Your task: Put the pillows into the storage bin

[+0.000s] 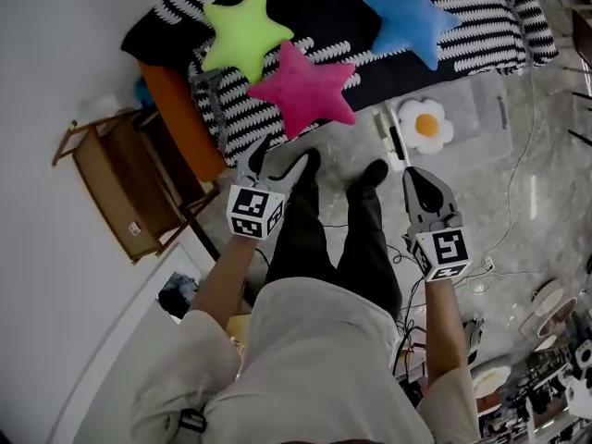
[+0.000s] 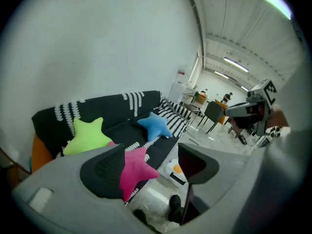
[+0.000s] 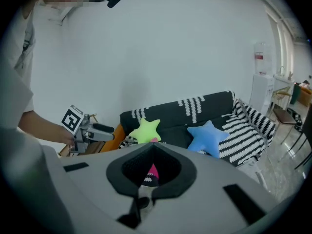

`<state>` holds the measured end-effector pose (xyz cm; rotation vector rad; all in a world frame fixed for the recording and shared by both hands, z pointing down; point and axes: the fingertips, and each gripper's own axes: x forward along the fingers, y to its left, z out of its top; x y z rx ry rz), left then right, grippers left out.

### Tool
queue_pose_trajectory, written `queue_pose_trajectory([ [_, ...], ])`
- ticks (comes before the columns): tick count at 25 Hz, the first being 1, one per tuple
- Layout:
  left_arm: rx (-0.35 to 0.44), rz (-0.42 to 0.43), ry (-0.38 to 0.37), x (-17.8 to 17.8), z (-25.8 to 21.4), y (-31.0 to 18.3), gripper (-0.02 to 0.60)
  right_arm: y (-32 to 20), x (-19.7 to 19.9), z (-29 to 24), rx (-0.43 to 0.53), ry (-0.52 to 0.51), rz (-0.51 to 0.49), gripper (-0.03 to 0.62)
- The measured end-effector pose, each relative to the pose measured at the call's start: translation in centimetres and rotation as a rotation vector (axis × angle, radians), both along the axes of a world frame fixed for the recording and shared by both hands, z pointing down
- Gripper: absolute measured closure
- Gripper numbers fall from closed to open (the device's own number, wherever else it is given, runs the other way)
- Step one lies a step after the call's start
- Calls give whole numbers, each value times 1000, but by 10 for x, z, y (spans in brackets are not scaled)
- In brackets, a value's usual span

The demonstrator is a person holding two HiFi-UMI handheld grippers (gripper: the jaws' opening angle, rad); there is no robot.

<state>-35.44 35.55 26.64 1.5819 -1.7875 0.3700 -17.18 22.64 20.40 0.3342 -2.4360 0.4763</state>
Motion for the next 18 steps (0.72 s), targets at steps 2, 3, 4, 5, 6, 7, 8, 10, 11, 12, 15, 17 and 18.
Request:
queue_pose_trajectory([
  [2,-27,-6,8,-3,26,3,252,6,-6,23,-21,8,-19,591],
  [3,-40,-7,11,-4,40,3,250,9,-10,36,-24,14,-32,591],
  [4,-54,-8,15,-5,54,3,250,11,-13,49,-24,22,-45,591],
  [5,-67,-10,21,-6,69,3,249,13,-15,61,-23,30,-57,591],
  [6,-80,-12,31,-6,82,3,249,16,-17,74,-26,38,-67,591],
  [7,-91,-15,43,-5,95,3,249,18,-17,85,-33,44,-74,591],
  [8,-102,-16,54,-3,107,4,249,21,-17,96,-44,49,-78,591],
  [10,-122,-12,68,0,128,5,247,25,-17,116,-69,60,-77,591],
  [11,-132,-8,70,0,138,5,247,27,-17,125,-79,67,-76,591],
  [12,-140,-6,71,0,149,6,245,29,-17,134,-87,74,-75,591],
  [15,-167,-8,70,-1,181,7,244,34,-18,162,-102,86,-77,591],
  [17,-194,-7,64,-1,205,9,241,37,-21,180,-118,88,-79,591],
  [18,-210,-6,60,-2,218,10,239,39,-23,188,-127,87,-80,591],
])
